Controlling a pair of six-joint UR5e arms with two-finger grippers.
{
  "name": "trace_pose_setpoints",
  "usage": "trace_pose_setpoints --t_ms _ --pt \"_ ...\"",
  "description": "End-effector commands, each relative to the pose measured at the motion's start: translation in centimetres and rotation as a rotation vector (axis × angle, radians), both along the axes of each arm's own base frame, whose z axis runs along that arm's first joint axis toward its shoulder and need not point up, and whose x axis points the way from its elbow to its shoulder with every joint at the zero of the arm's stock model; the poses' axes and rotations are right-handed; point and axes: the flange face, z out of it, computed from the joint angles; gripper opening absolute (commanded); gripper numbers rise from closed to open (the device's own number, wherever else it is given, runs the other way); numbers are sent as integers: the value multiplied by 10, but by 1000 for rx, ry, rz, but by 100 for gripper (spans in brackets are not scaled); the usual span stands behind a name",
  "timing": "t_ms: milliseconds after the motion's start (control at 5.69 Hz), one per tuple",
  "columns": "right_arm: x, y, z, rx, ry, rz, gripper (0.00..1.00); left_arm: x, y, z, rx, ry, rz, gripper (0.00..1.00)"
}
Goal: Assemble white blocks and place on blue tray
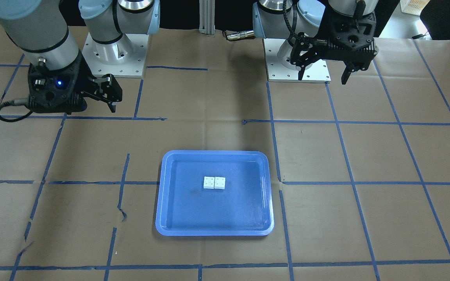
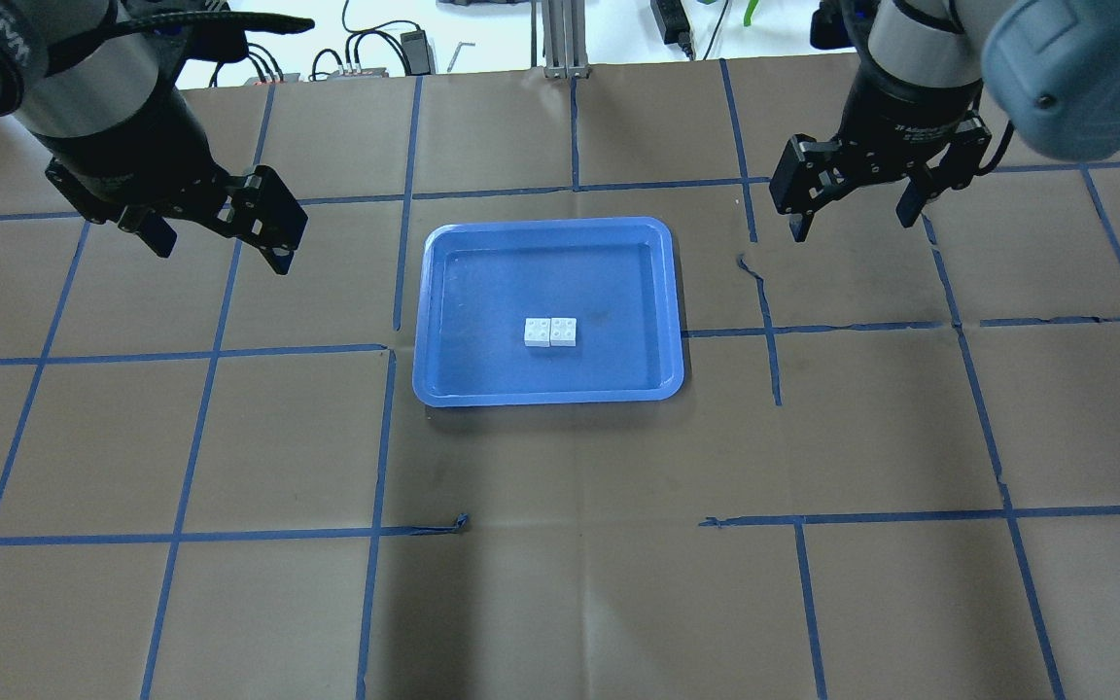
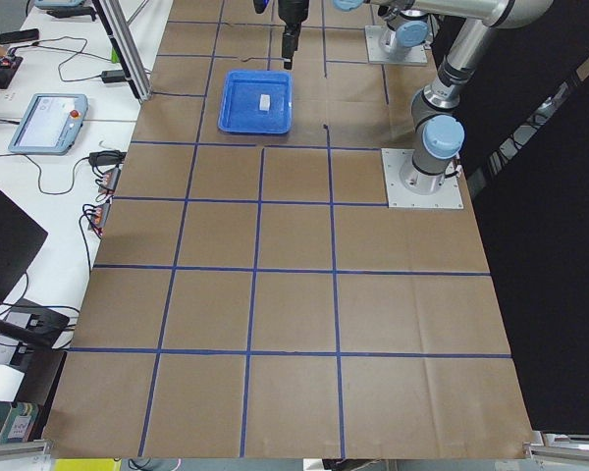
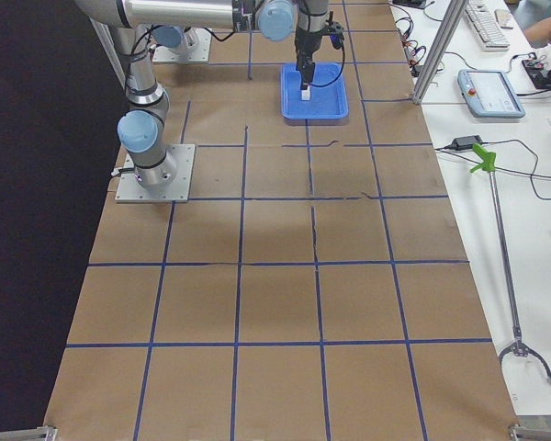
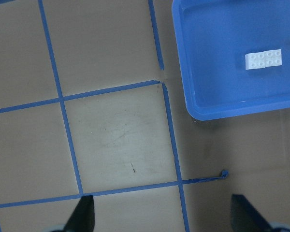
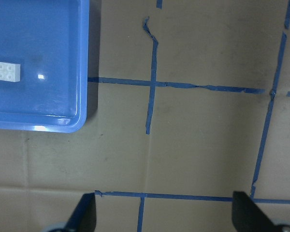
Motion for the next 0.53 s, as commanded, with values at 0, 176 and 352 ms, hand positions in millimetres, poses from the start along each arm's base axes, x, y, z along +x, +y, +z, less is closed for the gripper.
trace_pose_setpoints --t_ms 0,176,352 --pt "0 35 26 -8 4 -30 100 0 0 4 -6 -2 1 99" --pt "1 37 12 10 -1 -41 100 0 1 4 -3 -2 1 99" --pt "1 37 9 11 -1 -67 100 1 1 5 -3 -4 2 99"
